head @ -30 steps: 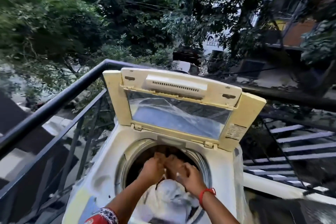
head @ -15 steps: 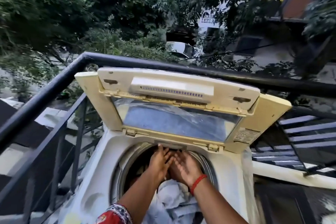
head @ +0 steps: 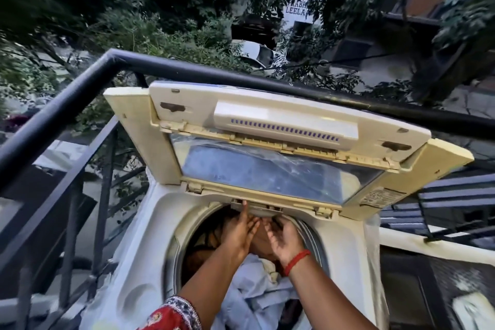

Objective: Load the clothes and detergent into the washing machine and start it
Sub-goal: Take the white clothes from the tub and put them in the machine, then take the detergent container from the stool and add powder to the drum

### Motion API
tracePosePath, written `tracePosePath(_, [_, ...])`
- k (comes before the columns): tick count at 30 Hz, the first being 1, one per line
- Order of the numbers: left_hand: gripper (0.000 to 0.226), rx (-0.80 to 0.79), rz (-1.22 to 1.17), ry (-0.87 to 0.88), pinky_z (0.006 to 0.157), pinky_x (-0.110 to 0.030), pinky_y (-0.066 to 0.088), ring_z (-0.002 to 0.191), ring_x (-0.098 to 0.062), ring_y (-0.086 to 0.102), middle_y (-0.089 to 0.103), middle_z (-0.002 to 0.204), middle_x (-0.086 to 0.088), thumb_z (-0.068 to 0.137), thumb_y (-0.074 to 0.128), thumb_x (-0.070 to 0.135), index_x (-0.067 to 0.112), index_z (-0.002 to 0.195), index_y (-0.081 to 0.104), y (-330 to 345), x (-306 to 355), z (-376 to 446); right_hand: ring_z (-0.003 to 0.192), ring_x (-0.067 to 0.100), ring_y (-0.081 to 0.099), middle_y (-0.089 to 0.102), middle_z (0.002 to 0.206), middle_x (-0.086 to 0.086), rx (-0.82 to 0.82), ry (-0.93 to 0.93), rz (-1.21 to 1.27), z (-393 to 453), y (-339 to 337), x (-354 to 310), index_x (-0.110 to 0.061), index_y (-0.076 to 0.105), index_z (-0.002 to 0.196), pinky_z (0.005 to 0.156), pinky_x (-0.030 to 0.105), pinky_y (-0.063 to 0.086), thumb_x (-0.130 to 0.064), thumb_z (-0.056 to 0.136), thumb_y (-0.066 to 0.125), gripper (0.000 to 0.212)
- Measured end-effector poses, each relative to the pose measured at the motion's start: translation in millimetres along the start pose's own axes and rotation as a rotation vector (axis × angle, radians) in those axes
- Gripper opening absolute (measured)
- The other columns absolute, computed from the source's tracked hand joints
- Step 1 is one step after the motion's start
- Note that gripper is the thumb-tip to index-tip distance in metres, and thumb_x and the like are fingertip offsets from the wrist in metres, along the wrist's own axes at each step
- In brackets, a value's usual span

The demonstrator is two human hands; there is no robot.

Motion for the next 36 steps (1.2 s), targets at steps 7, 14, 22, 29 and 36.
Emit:
tracePosePath(7, [0.041, -0.015, 0.032, 0.017, 0.077, -0.023, 0.056, 0.094, -0.019, 0.069, 0.071, 0.106, -0.015, 0.094, 0.054, 0.038, 0.005, 0.117, 0.059, -30.1, -21.5, -13.8, 0.047, 0.022, 0.065, 0.063, 0.058, 0.017, 0.004, 0.029, 0.018, -20.0, -23.1, 18.3, 0.006, 0.057, 0.083, 0.05, 0.027, 0.058, 0.0, 0.096, 0.039, 0.022])
tracePosePath(14, [0.035, -0.029, 0.063, -0.016, 0.072, -0.023, 0.055, 0.09, -0.015, 0.069, 0.071, 0.1, -0.011, 0.093, 0.057, 0.035, 0.005, 0.109, 0.059, -36.3, -21.3, -32.0, 0.051, 0.021, 0.068, 0.066, 0.064, 0.017, 0.004, 0.014, -0.002, -35.5, -31.3, 23.3, 0.006, 0.059, 0.086, 0.048, 0.026, 0.057, -0.006, 0.099, 0.042, 0.024])
tracePosePath(22, [0.055, 0.029, 0.107, -0.075, 0.097, -0.037, 0.046, 0.117, -0.029, 0.057, 0.055, 0.127, -0.017, 0.091, 0.06, 0.036, 0.001, 0.128, 0.041, -36.5, -23.5, -51.2, 0.07, 0.024, 0.069, 0.07, 0.073, 0.015, 0.039, -0.054, -0.104, -60.4, -46.3, 13.8, -0.002, 0.059, 0.089, 0.047, 0.023, 0.056, -0.009, 0.098, 0.047, 0.017])
tracePosePath(29, [0.02, -0.089, 0.181, -0.02, 0.074, -0.028, 0.054, 0.088, -0.026, 0.065, 0.067, 0.092, -0.015, 0.093, 0.06, 0.026, 0.006, 0.09, 0.06, 15.3, -64.8, -76.8, 0.088, 0.026, 0.066, 0.068, 0.095, 0.018, 0.059, -0.232, 0.029, -112.4, -112.1, -21.3, -0.001, 0.061, 0.101, 0.059, 0.025, 0.059, -0.012, 0.096, 0.052, 0.014])
tracePosePath(36, [0.016, -0.392, 0.423, -0.018, 0.059, -0.018, 0.052, 0.063, -0.013, 0.065, 0.066, 0.072, -0.007, 0.095, 0.057, 0.018, 0.009, 0.082, 0.061, 116.6, -138.0, -124.1, 0.081, 0.023, 0.071, 0.068, 0.099, 0.016, 0.084, -0.496, 0.247, -185.1, -200.6, -74.9, -0.005, 0.062, 0.107, 0.063, 0.027, 0.06, -0.009, 0.087, 0.061, 0.021])
Point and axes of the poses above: each hand's wrist, its own z-axis towards the middle knuckle, its own y-axis out of the palm, x = y × z, the point moved 1 cm from there along z, towards the middle knuckle
